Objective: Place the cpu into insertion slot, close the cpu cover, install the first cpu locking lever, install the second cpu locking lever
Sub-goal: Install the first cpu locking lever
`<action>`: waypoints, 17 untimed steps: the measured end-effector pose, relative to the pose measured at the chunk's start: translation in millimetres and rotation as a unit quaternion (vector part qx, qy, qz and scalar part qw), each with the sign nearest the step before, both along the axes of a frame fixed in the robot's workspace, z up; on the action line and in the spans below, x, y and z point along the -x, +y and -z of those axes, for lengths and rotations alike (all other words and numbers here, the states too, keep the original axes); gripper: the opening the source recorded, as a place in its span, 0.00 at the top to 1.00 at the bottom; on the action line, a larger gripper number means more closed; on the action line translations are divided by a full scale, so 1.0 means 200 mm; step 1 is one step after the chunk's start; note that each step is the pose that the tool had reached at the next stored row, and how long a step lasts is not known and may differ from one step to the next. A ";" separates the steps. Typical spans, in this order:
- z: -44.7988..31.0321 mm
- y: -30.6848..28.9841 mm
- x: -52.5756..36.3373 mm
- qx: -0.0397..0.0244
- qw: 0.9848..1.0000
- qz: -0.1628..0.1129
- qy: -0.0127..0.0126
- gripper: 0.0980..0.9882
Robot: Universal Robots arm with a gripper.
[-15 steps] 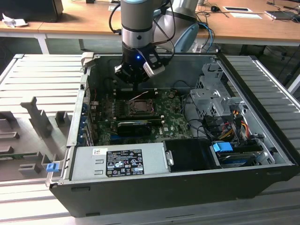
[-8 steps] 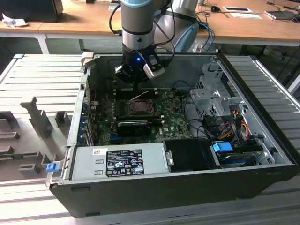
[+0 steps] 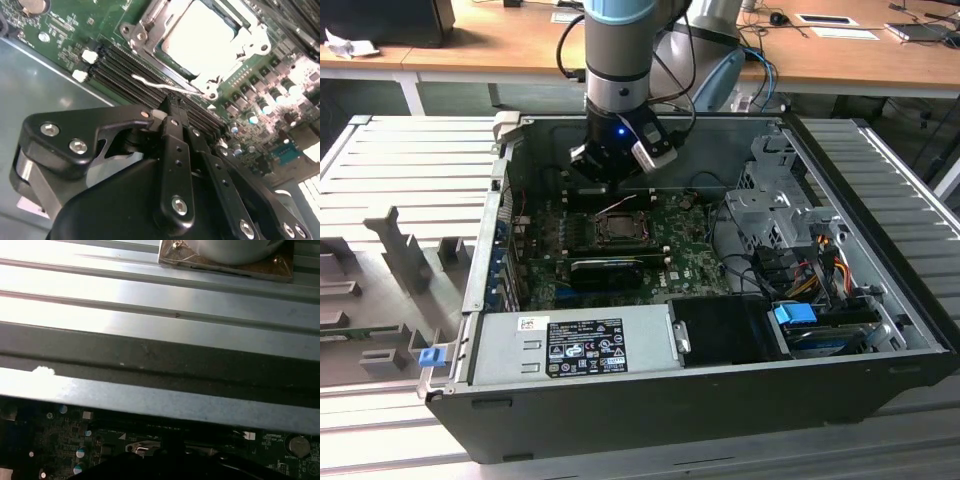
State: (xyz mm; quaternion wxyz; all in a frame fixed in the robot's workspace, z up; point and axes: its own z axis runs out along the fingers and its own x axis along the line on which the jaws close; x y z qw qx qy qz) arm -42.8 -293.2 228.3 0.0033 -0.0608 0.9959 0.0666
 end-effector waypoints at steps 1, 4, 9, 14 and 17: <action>0.003 0.000 -0.012 0.000 1.000 0.000 0.000 0.99; 0.008 0.001 -0.041 0.000 1.000 0.000 0.000 0.99; 0.022 0.001 -0.084 0.000 1.000 0.006 0.000 0.99; 0.073 -0.005 -0.114 0.000 1.000 0.013 0.000 0.99; 0.103 -0.010 -0.124 0.000 1.000 0.022 0.000 0.99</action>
